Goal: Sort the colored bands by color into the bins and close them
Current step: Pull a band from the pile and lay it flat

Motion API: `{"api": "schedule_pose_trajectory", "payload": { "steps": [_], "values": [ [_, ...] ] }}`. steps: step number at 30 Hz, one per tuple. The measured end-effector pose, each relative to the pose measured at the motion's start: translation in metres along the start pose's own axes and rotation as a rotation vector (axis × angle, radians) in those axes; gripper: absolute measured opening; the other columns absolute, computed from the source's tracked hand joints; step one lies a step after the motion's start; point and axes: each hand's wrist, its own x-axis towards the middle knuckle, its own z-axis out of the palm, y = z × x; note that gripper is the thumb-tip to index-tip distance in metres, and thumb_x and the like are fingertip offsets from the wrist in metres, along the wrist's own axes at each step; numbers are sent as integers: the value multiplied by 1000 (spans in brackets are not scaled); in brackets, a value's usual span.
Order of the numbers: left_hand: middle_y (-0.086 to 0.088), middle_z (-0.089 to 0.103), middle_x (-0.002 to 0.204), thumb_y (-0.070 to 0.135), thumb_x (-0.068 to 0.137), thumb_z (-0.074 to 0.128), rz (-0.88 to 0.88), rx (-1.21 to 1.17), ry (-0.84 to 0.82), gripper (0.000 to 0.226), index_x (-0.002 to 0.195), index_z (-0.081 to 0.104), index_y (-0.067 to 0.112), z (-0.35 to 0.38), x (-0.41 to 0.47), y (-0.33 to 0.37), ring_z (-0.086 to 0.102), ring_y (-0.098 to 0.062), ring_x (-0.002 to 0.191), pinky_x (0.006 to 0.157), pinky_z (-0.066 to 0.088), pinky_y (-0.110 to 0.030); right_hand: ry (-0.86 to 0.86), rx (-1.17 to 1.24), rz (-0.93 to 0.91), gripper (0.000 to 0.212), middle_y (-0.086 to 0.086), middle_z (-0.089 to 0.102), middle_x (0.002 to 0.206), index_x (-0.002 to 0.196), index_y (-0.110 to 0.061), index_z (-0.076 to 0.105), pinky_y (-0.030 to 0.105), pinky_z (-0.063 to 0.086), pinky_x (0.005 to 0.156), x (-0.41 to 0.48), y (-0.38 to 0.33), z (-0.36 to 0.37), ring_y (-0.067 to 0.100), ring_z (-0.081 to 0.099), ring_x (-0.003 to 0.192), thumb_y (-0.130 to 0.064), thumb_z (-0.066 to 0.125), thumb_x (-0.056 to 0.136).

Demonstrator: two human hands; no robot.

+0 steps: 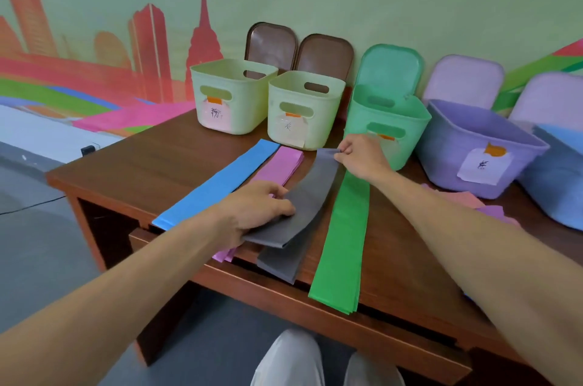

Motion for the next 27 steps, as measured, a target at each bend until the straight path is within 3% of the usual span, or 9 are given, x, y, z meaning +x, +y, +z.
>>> {"api": "schedule_pose_trajectory", "payload": {
  "steps": [5, 9, 12, 17, 21, 27],
  "values": [
    [-8, 64, 90, 17, 89, 62, -4, -76, 20, 24, 112, 60, 10, 5, 4, -11, 63, -15, 69, 54, 52, -24, 8, -44, 20, 7, 6, 68, 95, 90, -18, 65, 38, 53, 83, 6, 1, 20, 23, 62, 92, -24, 65, 87],
    [-10, 64, 109, 20, 87, 66, 37, -15, 39, 31, 116, 56, 15, 12, 12, -18, 65, -22, 93, 80, 56, -35, 20, -76, 41, 8, 6, 68, 93, 91, -19, 64, 38, 53, 82, 8, 3, 30, 24, 63, 91, -25, 63, 88],
    [-7, 62, 114, 23, 88, 65, 79, 125, 69, 36, 122, 53, 16, 15, 15, -17, 63, -21, 100, 92, 53, -39, 30, -74, 51, 5, 7, 68, 94, 89, -19, 64, 38, 54, 81, 9, 3, 33, 25, 63, 91, -24, 63, 87],
    [-4, 60, 114, 21, 89, 63, 125, 283, 120, 34, 120, 51, 15, 15, 16, -14, 60, -18, 100, 87, 52, -31, 33, -117, 34, 5, 8, 68, 93, 89, -18, 66, 35, 54, 77, 10, 3, 34, 25, 63, 89, -22, 64, 86],
    [-3, 52, 115, 26, 88, 64, 142, 436, 175, 47, 128, 42, 14, 15, 18, -15, 53, -20, 105, 87, 47, -30, 34, -171, 24, 11, 10, 66, 98, 94, -17, 65, 34, 50, 74, 9, 2, 35, 28, 62, 93, -26, 64, 88],
    [-10, 55, 125, 30, 89, 62, 181, 731, 214, 46, 127, 42, 14, 20, 17, -10, 54, -23, 110, 82, 46, -29, 5, -325, 21, 24, 14, 60, 111, 110, -10, 57, 40, 51, 81, 5, -6, 36, 34, 59, 101, -26, 60, 92]
  ]
}}
